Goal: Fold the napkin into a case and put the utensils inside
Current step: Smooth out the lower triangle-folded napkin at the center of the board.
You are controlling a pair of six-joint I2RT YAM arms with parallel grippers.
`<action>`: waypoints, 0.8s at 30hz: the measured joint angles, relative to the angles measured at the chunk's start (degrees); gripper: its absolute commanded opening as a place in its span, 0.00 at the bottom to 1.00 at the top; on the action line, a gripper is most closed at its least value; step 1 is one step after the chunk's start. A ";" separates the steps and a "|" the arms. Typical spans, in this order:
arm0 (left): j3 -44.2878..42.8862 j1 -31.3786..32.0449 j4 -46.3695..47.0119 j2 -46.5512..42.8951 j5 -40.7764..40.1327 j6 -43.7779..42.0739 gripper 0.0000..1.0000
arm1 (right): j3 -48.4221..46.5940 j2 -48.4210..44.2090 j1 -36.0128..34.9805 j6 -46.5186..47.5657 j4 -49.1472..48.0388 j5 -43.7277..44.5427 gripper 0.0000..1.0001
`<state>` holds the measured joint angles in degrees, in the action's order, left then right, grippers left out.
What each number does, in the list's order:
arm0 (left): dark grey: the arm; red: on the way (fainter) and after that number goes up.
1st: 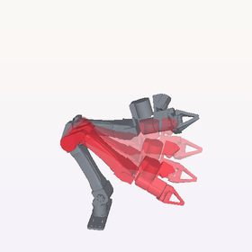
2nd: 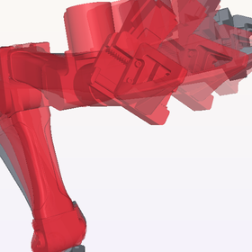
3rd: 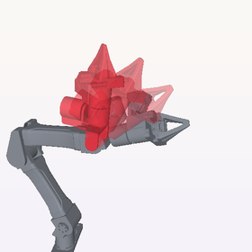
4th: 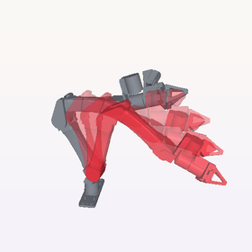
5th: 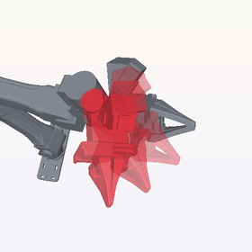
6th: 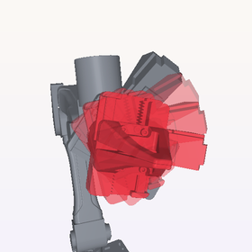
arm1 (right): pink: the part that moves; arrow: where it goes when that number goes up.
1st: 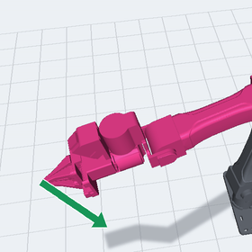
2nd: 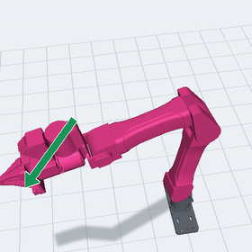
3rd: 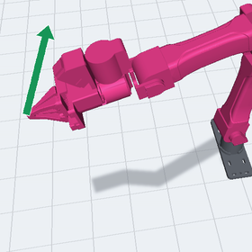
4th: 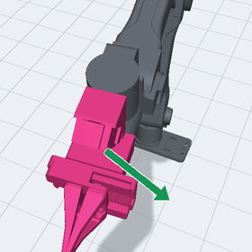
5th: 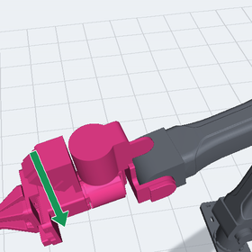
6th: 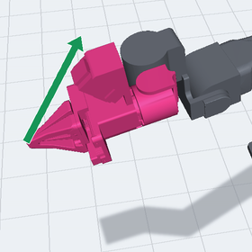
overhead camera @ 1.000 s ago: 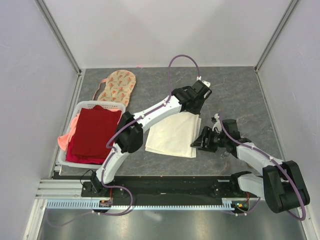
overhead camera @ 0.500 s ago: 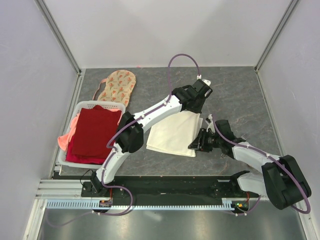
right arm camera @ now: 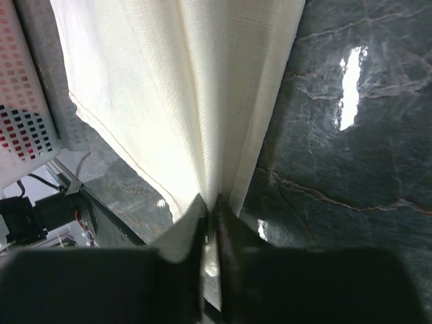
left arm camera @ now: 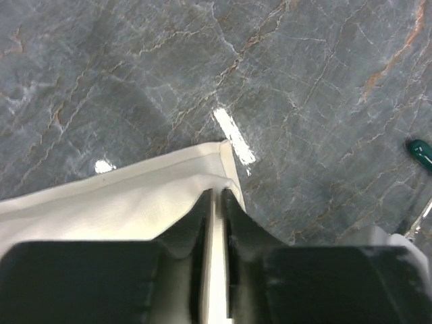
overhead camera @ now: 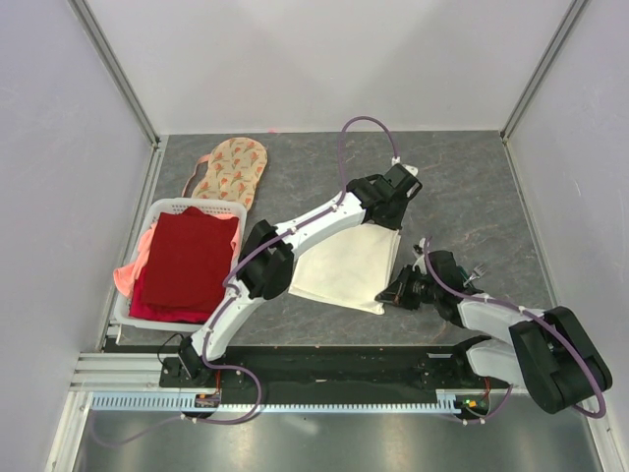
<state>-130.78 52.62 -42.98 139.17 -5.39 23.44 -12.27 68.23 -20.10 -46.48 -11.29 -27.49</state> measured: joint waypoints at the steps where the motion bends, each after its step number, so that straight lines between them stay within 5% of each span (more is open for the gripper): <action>1: -0.17 -0.04 0.26 0.35 0.13 0.04 0.47 | 0.17 -0.20 0.22 -0.33 -0.04 -0.13 0.41; 3: -1.29 -0.15 0.96 1.27 0.81 0.26 0.78 | 0.09 -1.40 1.66 -0.04 0.76 -1.22 0.57; 6: -2.10 -0.24 1.70 1.57 1.53 0.33 0.85 | -1.31 -4.39 4.76 2.56 5.09 -2.16 0.70; 12: 1.27 -0.48 2.10 -3.48 2.38 0.35 0.80 | -9.46 -4.48 8.94 9.77 18.27 2.21 0.74; 18: 17.97 -0.66 2.97 -25.18 1.95 0.74 0.70 | -20.37 2.73 9.51 16.37 25.92 7.10 0.68; 24: 38.58 -2.27 6.95 -47.06 2.80 2.60 0.68 | -21.35 4.26 7.98 19.58 28.55 8.04 0.62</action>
<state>-92.20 50.35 -36.03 92.12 -2.59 26.04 -33.63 72.49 -12.12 -26.89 17.26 -19.44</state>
